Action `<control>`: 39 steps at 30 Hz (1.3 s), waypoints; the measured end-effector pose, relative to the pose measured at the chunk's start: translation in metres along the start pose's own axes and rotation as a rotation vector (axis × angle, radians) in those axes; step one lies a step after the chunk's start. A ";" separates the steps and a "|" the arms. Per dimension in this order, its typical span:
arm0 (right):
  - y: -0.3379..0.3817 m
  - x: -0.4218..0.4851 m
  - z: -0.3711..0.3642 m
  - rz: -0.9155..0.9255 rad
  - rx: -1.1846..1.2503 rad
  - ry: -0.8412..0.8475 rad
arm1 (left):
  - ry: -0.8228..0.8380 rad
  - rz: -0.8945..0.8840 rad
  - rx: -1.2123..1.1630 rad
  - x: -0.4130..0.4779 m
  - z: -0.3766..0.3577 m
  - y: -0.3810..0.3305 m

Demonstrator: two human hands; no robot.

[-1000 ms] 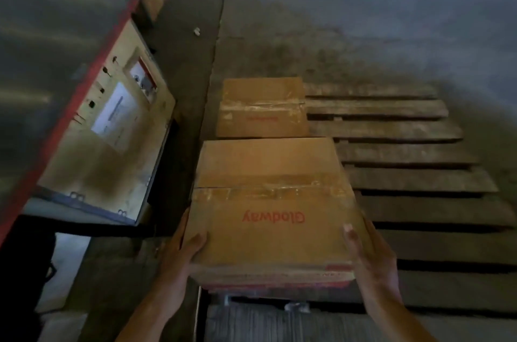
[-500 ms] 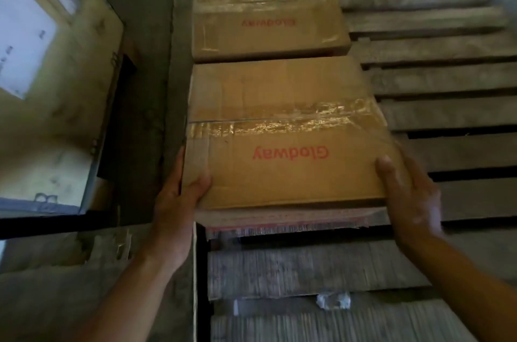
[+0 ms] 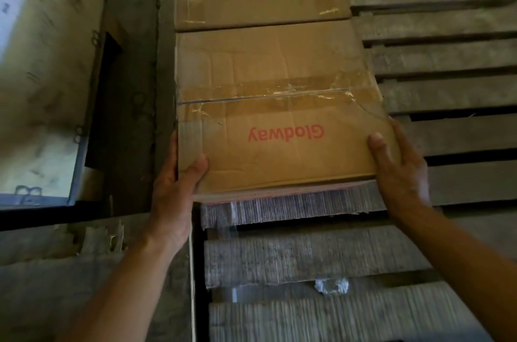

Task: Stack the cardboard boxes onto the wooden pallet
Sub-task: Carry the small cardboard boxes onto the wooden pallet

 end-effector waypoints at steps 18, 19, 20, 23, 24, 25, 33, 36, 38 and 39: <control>0.001 -0.001 0.007 -0.051 -0.167 0.121 | -0.109 0.005 0.328 -0.016 -0.005 -0.016; 0.004 -0.002 0.010 -0.044 -0.218 0.142 | -0.132 -0.012 0.425 -0.020 -0.008 -0.022; 0.008 -0.004 0.014 -0.031 -0.272 0.157 | -0.167 -0.037 0.535 -0.025 -0.011 -0.030; 0.018 -0.013 0.049 0.028 -0.401 0.086 | -0.315 -0.152 0.795 -0.047 -0.025 -0.062; 0.022 -0.015 0.067 0.057 -0.442 0.034 | -0.334 -0.237 0.868 -0.055 -0.035 -0.075; 0.026 -0.018 0.088 0.095 -0.487 -0.011 | -0.316 -0.336 0.944 -0.063 -0.050 -0.089; 0.016 -0.044 0.307 0.265 -0.657 -0.233 | -0.021 -0.629 1.262 -0.125 -0.263 -0.128; -0.023 -0.059 0.418 0.191 -0.631 -0.340 | 0.212 -0.741 1.287 -0.157 -0.380 -0.110; -0.060 -0.074 0.492 0.131 -0.627 -0.425 | 0.346 -0.816 1.309 -0.186 -0.461 -0.093; -0.081 -0.083 0.528 0.093 -0.628 -0.469 | 0.412 -0.849 1.308 -0.203 -0.501 -0.082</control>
Point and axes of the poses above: each hand's wrist, its own x-axis towards the middle knuckle, its own z-axis out of the back of the hand, y = z × x, the point moved 6 cm from there along x, towards the middle knuckle, and after that the axes turned 4 degrees about -x, right-handed, at the moved point
